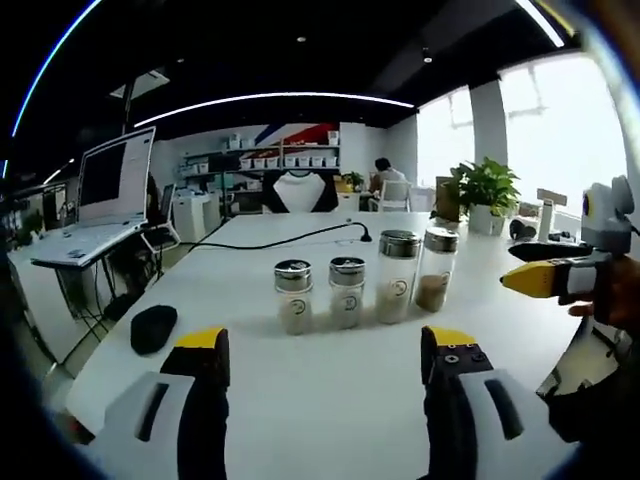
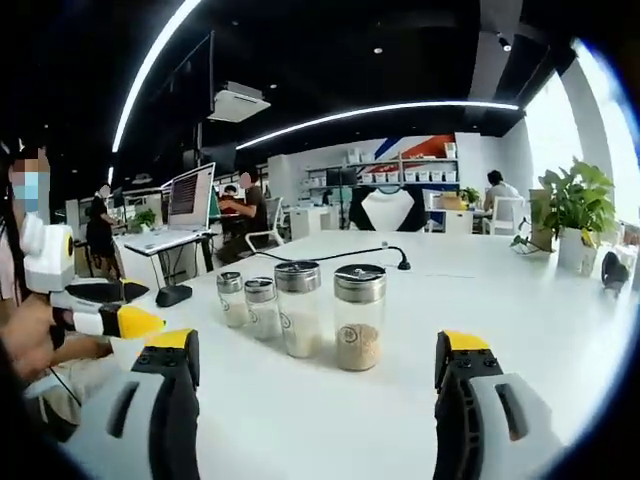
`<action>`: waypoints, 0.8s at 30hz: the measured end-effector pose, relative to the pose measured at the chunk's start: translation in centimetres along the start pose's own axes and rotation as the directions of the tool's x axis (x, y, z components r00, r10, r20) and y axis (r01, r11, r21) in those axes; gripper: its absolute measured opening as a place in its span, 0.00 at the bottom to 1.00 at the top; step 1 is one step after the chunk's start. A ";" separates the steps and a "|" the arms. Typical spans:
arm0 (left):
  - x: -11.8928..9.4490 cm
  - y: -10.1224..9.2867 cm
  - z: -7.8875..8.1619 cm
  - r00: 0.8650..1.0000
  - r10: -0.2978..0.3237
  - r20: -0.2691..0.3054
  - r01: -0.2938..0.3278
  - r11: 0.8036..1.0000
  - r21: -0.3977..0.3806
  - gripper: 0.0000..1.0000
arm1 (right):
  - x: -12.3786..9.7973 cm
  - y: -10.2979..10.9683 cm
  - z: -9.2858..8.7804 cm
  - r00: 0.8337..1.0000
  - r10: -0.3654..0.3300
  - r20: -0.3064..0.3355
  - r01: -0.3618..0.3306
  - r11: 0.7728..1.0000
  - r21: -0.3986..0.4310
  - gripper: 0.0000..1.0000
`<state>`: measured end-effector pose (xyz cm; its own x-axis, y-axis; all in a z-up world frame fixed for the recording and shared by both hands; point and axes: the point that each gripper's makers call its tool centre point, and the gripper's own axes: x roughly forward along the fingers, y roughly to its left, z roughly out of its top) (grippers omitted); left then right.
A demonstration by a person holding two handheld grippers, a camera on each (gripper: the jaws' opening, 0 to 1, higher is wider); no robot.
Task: Rotate the seasoning bottle until the label or dispensing opening points toward the visible target arrow and the bottle remains upright within the marked orientation range
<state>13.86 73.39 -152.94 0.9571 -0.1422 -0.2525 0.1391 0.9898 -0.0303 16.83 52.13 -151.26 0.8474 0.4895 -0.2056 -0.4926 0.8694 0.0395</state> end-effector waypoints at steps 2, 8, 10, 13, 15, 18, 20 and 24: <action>-0.3 -0.2 -0.1 1.000 -0.008 -0.003 0.008 1.000 -0.010 0.84 | -0.4 -0.1 -0.2 1.000 -0.002 0.000 0.002 1.000 0.008 0.99; -0.6 -1.0 0.6 1.000 -0.017 0.008 0.017 1.000 -0.002 0.83 | -0.5 0.2 0.4 1.000 -0.004 0.009 0.003 1.000 0.016 0.99; -0.6 -1.3 0.8 1.000 -0.021 0.009 0.021 1.000 0.002 0.83 | -0.5 0.4 0.4 1.000 -0.003 0.004 0.003 1.000 0.001 0.99; -0.5 -1.5 0.8 1.000 -0.027 0.008 0.027 1.000 0.004 0.82 | -0.4 0.4 0.3 1.000 0.000 0.001 0.000 1.000 0.006 0.99; -0.5 -1.6 0.9 1.000 -0.030 0.008 0.030 1.000 0.009 0.82 | -0.4 0.5 0.1 1.000 0.002 -0.009 -0.002 1.000 0.001 0.99; -0.5 -1.8 0.9 0.999 -0.034 0.006 0.033 0.999 0.011 0.82 | -0.4 0.4 -0.3 1.000 0.000 -0.023 0.000 1.000 0.014 0.99; -0.6 -2.0 0.9 0.999 -0.036 0.005 0.036 0.999 0.010 0.82 | -0.5 0.3 -0.4 1.000 -0.001 -0.030 0.001 1.000 0.020 0.97; -0.6 -2.2 0.9 0.999 -0.040 0.003 0.040 0.999 0.011 0.81 | -0.6 0.2 -0.3 1.000 -0.003 -0.027 0.003 1.000 0.019 0.97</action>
<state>13.17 71.27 -151.87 0.9516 -0.1815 -0.2480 0.1796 0.9833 -0.0302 16.16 51.97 -151.43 0.8430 0.4852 -0.2321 -0.4861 0.8720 0.0576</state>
